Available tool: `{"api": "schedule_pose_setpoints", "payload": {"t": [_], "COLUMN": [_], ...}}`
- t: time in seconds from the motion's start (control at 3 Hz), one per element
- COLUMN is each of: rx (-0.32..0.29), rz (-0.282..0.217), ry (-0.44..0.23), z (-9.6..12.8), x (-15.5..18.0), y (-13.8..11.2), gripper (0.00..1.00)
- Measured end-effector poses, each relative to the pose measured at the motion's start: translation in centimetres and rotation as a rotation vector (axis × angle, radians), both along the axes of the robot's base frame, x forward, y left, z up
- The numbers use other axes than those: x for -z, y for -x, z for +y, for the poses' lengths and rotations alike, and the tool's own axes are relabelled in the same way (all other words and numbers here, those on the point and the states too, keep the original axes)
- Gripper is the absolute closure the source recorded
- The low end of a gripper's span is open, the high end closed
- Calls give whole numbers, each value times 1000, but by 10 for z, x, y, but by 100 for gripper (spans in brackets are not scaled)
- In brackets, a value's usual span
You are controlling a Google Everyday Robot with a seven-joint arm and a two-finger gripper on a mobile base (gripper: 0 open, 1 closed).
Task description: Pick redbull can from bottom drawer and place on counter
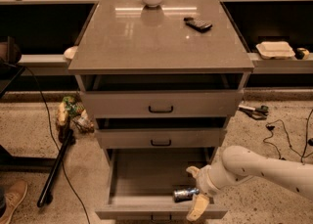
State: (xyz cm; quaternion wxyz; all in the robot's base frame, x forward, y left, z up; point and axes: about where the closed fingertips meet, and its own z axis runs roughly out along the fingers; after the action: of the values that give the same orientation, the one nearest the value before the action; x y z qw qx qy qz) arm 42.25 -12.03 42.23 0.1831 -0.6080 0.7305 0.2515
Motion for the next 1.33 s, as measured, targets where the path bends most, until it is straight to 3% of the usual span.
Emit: {"api": "schedule_pose_setpoints", "payload": {"t": [0.33, 1.0, 1.33], "rx": [3, 37, 37], "rz": [0, -11, -11], "ry": [2, -20, -20], "z": [-2, -22, -22], "x": [28, 123, 123], "y": [-8, -47, -47], "gripper": [0, 0, 0]}}
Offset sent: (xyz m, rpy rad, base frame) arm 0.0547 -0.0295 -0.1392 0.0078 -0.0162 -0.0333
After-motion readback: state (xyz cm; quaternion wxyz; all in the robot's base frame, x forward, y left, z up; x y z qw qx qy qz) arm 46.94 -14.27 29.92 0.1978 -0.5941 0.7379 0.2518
